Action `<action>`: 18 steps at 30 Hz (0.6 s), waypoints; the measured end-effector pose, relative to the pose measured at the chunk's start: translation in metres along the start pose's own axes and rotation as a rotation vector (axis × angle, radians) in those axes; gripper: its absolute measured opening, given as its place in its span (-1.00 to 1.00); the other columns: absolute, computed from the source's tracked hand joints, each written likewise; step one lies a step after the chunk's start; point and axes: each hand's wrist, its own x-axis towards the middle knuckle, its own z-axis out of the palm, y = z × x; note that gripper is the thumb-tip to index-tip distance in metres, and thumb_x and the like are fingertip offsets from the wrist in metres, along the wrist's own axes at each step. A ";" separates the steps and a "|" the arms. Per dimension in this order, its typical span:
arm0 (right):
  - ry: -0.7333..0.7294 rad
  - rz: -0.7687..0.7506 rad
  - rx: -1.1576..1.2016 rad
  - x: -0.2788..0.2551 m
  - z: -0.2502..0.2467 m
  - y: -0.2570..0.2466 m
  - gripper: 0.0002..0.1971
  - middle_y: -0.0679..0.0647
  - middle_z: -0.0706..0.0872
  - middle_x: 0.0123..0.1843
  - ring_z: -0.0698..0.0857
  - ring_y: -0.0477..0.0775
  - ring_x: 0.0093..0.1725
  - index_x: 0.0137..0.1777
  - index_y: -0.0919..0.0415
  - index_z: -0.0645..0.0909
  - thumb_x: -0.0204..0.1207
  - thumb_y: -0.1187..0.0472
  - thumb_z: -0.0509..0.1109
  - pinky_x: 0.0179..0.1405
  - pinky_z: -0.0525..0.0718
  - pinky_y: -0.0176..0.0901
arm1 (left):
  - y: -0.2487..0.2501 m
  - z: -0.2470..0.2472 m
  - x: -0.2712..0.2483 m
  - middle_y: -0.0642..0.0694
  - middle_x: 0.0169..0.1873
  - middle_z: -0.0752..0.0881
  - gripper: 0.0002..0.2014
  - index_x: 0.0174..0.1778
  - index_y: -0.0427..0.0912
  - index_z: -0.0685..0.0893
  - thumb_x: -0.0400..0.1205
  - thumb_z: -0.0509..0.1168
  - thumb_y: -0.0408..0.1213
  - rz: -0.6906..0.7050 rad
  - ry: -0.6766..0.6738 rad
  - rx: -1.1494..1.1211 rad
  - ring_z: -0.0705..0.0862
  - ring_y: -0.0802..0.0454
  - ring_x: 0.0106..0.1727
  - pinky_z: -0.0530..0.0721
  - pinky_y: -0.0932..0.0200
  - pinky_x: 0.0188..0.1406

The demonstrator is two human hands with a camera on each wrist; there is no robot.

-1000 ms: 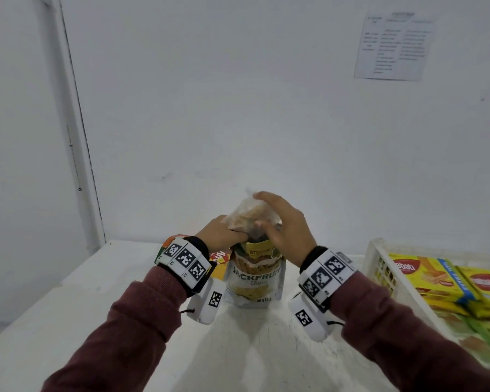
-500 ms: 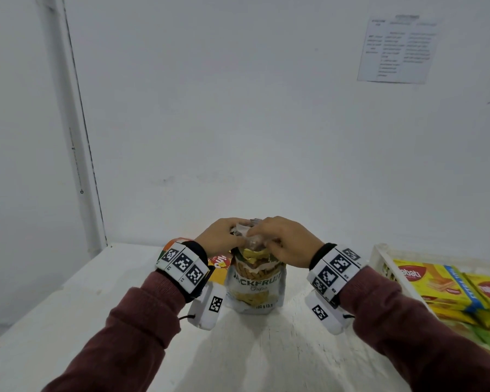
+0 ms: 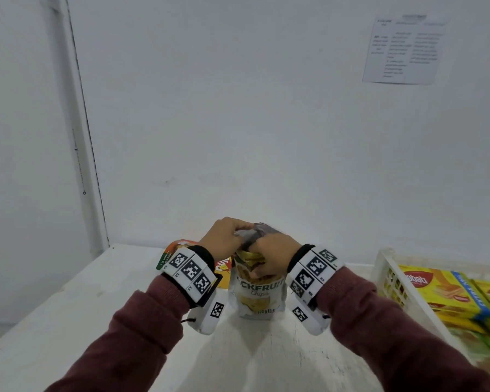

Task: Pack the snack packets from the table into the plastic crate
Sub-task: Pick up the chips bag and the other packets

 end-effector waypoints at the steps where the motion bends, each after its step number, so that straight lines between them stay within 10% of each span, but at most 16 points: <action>1: -0.033 0.004 -0.020 0.003 -0.001 -0.002 -0.57 0.12 0.64 0.30 0.59 0.14 0.29 0.33 0.19 0.53 0.52 0.02 0.38 0.09 0.51 -0.16 | -0.001 0.000 0.000 -0.16 0.21 0.71 -0.70 0.28 -0.22 0.66 0.64 0.23 -0.32 0.003 -0.007 0.025 0.62 0.10 0.09 0.47 0.46 -0.11; 10: 0.132 0.008 0.113 0.001 -0.007 0.010 -0.43 0.00 0.63 0.24 0.60 0.08 0.21 0.36 0.06 0.47 0.34 0.15 0.52 -0.04 0.55 -0.14 | -0.006 -0.006 0.000 -0.26 0.14 0.73 -0.65 0.26 -0.21 0.68 0.64 0.12 -0.47 -0.061 -0.022 0.123 0.67 -0.13 0.12 0.59 0.17 -0.02; 18: -0.101 0.135 -0.074 0.019 0.001 0.008 -0.38 0.08 0.69 0.21 0.67 0.13 0.16 0.33 0.16 0.53 0.36 -0.19 0.47 0.08 0.66 -0.08 | 0.002 0.002 0.002 -0.32 0.26 0.65 -0.62 0.36 -0.29 0.59 0.65 0.08 -0.51 -0.039 -0.030 0.119 0.55 -0.35 0.27 0.45 0.14 0.04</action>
